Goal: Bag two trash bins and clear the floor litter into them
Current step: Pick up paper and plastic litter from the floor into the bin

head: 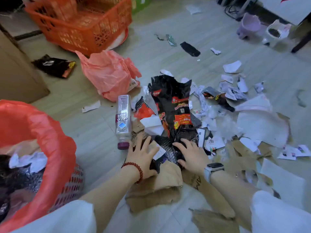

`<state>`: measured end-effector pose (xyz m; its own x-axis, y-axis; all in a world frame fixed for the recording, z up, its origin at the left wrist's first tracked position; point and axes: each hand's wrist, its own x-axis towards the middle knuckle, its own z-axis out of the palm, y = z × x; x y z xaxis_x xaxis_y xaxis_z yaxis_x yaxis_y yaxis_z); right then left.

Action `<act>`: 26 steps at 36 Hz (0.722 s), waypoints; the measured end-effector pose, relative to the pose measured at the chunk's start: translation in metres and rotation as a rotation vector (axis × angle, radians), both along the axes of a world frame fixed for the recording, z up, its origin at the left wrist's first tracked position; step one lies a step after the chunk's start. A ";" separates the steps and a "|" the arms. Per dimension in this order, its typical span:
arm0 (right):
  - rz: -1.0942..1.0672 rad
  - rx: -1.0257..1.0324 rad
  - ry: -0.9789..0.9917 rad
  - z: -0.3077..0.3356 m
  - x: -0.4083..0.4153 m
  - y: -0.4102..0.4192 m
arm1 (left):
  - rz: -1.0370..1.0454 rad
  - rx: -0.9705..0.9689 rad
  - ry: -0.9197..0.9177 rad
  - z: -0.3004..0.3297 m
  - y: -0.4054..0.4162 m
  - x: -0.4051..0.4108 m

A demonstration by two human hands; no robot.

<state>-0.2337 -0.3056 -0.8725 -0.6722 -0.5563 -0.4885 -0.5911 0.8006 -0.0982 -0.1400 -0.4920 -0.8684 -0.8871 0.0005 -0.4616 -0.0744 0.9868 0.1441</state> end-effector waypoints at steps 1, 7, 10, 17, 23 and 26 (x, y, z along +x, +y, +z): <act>-0.006 -0.019 0.021 -0.003 0.001 0.000 | -0.004 0.008 -0.047 -0.006 0.002 0.003; -0.170 -0.178 -0.005 -0.012 0.001 0.001 | 0.111 0.049 -0.149 -0.019 -0.005 0.001; -0.198 -0.270 -0.030 -0.006 -0.004 0.005 | 0.147 0.052 -0.018 -0.015 -0.014 -0.004; -0.466 -0.646 -0.093 0.033 -0.017 0.024 | 0.422 0.356 0.222 0.001 -0.016 0.010; -0.819 -0.812 -0.261 0.041 -0.027 0.032 | 0.642 0.642 0.331 0.009 -0.021 0.002; -0.852 -0.761 -0.391 0.045 -0.014 0.028 | 0.785 0.729 0.371 0.017 -0.019 -0.005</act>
